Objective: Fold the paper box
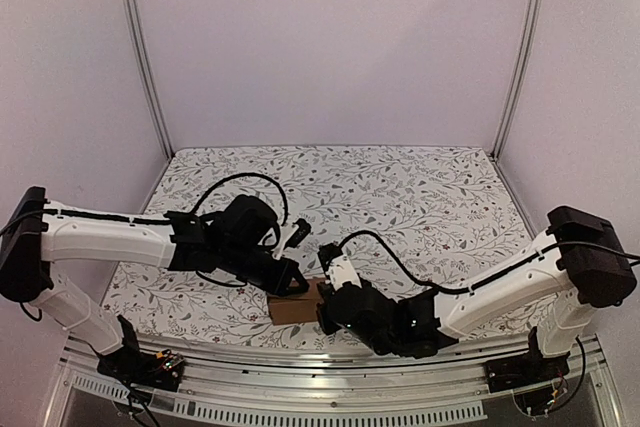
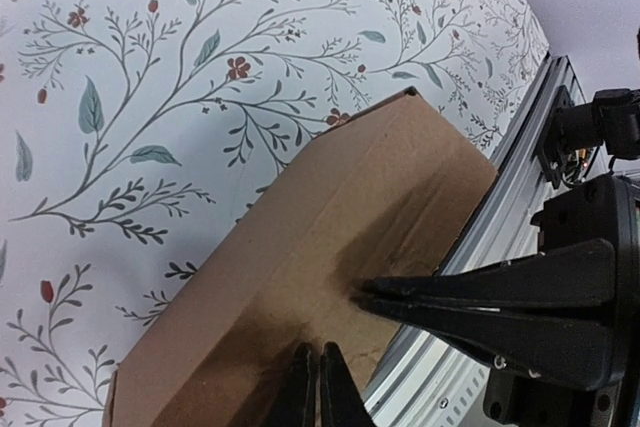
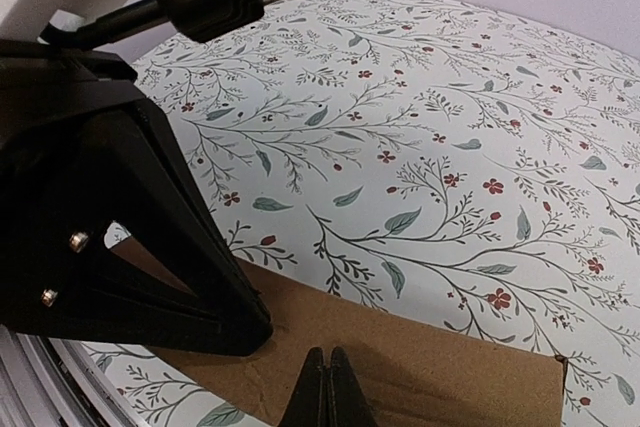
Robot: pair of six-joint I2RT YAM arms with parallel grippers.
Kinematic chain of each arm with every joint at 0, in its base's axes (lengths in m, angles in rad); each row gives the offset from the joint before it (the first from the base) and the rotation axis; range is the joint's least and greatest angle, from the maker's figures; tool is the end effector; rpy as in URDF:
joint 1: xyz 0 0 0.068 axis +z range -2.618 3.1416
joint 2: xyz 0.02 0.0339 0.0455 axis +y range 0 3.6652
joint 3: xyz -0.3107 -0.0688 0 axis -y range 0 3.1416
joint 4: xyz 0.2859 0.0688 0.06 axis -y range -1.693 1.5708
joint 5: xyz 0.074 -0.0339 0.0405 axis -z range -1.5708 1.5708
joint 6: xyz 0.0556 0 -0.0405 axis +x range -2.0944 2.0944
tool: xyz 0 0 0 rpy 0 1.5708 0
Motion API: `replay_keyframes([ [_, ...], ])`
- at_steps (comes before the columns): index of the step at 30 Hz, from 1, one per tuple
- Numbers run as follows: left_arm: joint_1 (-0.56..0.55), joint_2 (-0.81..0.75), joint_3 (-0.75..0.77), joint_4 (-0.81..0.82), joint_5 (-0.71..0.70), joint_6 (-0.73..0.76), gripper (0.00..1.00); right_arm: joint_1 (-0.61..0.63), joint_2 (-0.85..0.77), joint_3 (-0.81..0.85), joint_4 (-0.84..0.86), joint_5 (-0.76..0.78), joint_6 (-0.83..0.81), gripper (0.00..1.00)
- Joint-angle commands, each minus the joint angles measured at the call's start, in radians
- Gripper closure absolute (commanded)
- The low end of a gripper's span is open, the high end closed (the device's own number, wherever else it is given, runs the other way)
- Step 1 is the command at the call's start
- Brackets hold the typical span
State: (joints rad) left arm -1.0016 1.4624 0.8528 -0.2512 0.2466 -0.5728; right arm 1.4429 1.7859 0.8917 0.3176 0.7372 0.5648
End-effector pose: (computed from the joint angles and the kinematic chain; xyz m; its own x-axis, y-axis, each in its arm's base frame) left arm 0.1710 -0.2925 0.2109 -0.8327 0.3262 -0.4475 0.5370 0.6728 -0.5089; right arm 0.0892 0.4006 0.1689 -0.4133 -0.1070 -0.9043 -0.5223 0.8413 0.1391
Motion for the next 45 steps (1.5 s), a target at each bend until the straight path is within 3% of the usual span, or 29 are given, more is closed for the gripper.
replay_keyframes([
  [1,-0.013,0.042,-0.030,-0.043,-0.023,0.009,0.95,-0.033,-0.031,-0.003,-0.117,-0.082,0.009,1.00],
  [8,-0.012,0.045,-0.027,-0.051,-0.032,0.016,0.96,-0.109,-0.206,0.010,-0.194,-0.239,-0.054,1.00],
  [16,-0.012,0.047,-0.021,-0.054,-0.034,0.021,0.96,-0.129,-0.332,0.006,-0.316,-0.233,-0.107,1.00],
  [30,-0.013,0.041,-0.023,-0.056,-0.033,0.016,0.97,-0.139,-0.193,-0.167,-0.279,-0.285,0.088,1.00],
  [38,-0.012,0.042,-0.018,-0.056,-0.032,0.016,0.97,-0.140,-0.313,-0.110,-0.313,-0.230,0.014,1.00],
  [45,-0.013,0.041,-0.017,-0.053,-0.032,0.016,0.97,-0.139,-0.326,-0.009,-0.351,-0.251,-0.055,1.00],
])
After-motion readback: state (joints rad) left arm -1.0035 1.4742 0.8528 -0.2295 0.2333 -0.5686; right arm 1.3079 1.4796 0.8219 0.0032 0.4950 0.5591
